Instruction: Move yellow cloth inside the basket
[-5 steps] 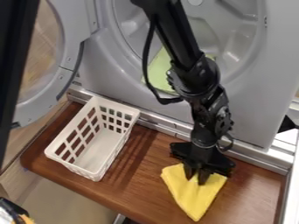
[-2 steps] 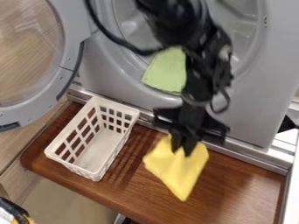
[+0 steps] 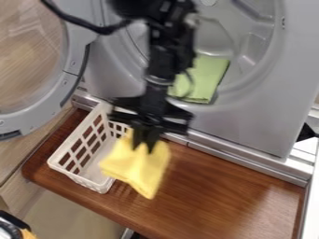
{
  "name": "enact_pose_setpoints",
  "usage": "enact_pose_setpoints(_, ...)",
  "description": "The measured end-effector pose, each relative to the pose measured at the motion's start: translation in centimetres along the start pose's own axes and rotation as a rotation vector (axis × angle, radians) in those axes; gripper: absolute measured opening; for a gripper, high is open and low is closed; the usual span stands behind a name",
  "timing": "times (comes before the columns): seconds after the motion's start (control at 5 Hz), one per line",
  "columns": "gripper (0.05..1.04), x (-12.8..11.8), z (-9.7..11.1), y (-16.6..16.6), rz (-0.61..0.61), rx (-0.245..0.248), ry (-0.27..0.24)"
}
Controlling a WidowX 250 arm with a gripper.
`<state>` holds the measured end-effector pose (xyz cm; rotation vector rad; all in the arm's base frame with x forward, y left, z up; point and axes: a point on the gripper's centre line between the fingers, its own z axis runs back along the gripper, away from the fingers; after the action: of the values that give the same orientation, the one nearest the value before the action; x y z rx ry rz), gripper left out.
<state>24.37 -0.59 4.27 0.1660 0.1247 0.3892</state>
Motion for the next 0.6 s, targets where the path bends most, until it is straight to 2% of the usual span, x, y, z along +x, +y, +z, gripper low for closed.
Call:
enact_pose_setpoints(0.4, 0.101, 3.2, -0.7, 4.4, 0.048, 0.018, -0.042)
enact_pose_setpoints(0.6, 0.101, 4.7, -2.3, 5.4, 0.015, 0.009, -0.038)
